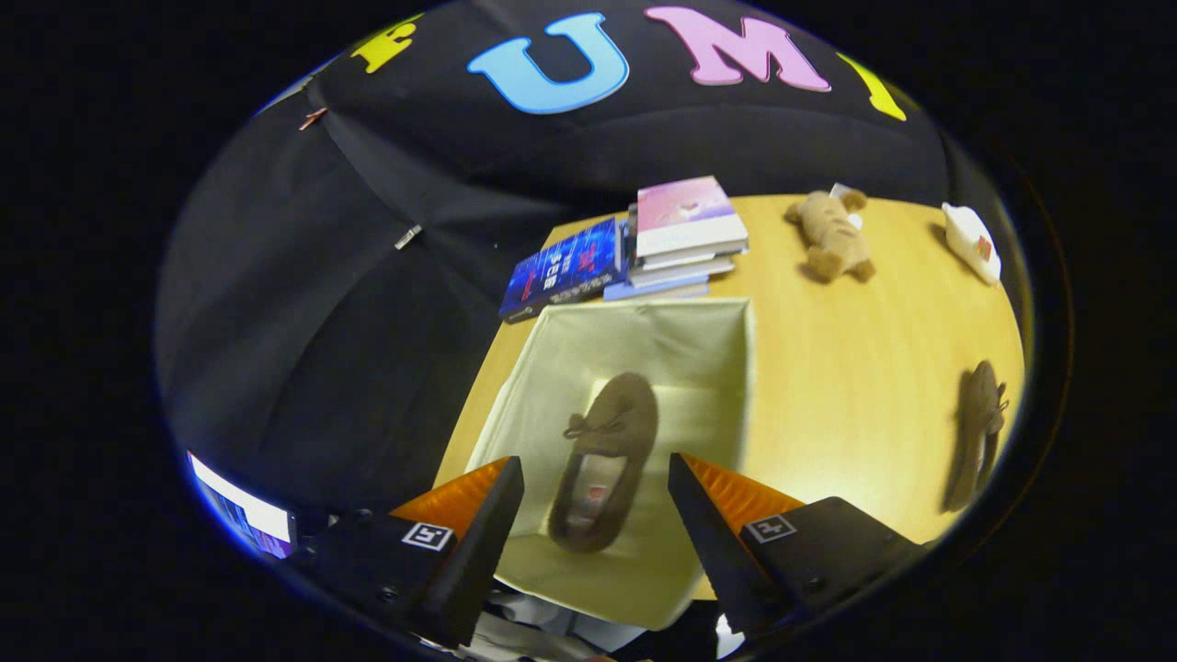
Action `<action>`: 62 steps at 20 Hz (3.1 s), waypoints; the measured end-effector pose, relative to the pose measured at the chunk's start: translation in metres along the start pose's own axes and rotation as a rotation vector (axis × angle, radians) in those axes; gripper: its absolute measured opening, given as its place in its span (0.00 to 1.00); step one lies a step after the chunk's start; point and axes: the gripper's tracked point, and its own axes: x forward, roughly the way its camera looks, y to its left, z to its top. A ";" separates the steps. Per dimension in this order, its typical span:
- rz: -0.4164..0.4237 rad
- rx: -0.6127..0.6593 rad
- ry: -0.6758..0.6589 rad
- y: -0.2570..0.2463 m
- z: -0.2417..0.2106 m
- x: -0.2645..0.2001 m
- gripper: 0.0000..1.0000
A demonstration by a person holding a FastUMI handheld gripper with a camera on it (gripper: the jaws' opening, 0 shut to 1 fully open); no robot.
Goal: Open the storage box then place both shoes into the box .Put the left shoe in first, then the right shoe, with the right side of both shoes facing outward in a uniform manner.
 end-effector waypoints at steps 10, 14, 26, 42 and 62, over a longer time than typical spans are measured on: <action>-0.257 -0.048 -0.152 -0.225 0.027 -0.119 0.99; -0.323 -0.052 -0.136 -0.303 0.013 -0.139 0.99; -0.362 -0.092 0.089 -0.469 -0.078 -0.120 0.99; -0.425 0.132 0.134 -0.478 -0.081 -0.074 0.07; -0.142 0.367 -0.077 -0.112 0.030 -0.085 0.05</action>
